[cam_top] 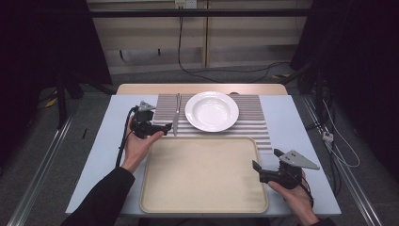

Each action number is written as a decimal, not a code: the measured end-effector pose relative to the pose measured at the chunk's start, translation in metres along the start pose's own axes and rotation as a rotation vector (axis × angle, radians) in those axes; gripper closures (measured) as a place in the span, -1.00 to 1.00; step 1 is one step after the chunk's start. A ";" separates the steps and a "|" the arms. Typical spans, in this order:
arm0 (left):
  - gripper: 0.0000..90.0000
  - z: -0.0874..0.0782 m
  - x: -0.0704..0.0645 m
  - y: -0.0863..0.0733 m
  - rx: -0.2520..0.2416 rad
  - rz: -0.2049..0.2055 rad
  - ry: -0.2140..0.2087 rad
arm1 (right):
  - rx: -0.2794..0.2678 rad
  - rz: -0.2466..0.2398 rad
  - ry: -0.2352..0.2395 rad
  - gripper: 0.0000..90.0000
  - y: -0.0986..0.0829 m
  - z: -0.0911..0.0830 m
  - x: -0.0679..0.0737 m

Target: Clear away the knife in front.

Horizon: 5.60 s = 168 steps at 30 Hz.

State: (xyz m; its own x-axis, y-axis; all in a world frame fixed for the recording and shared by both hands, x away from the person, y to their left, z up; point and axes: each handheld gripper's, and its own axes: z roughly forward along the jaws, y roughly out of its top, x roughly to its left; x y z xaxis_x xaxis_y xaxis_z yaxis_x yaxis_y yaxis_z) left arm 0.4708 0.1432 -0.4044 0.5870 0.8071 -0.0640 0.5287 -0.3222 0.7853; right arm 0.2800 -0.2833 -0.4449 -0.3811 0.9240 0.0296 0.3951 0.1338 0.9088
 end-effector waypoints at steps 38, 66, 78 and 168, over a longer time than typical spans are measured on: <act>-0.02 0.115 0.029 0.051 0.138 -0.068 0.072 | 0.018 -0.003 0.036 -0.83 -0.002 0.003 0.000; 0.67 0.148 0.025 0.058 0.237 -0.076 0.087 | 0.024 -0.010 0.044 -0.83 -0.002 0.004 0.001; 0.77 0.142 0.025 0.059 0.293 -0.057 0.058 | 0.026 -0.008 0.041 -0.84 -0.002 0.005 0.000; 0.77 0.055 0.031 0.070 0.284 0.052 -0.033 | 0.032 -0.019 0.043 -0.84 -0.001 0.006 0.003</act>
State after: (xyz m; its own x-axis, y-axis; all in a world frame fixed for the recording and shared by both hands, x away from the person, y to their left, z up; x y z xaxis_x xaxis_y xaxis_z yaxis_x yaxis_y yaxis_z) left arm 0.5597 0.1185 -0.3856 0.6348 0.7709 -0.0523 0.6456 -0.4919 0.5841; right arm 0.2832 -0.2788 -0.4483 -0.4239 0.9052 0.0314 0.4138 0.1627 0.8957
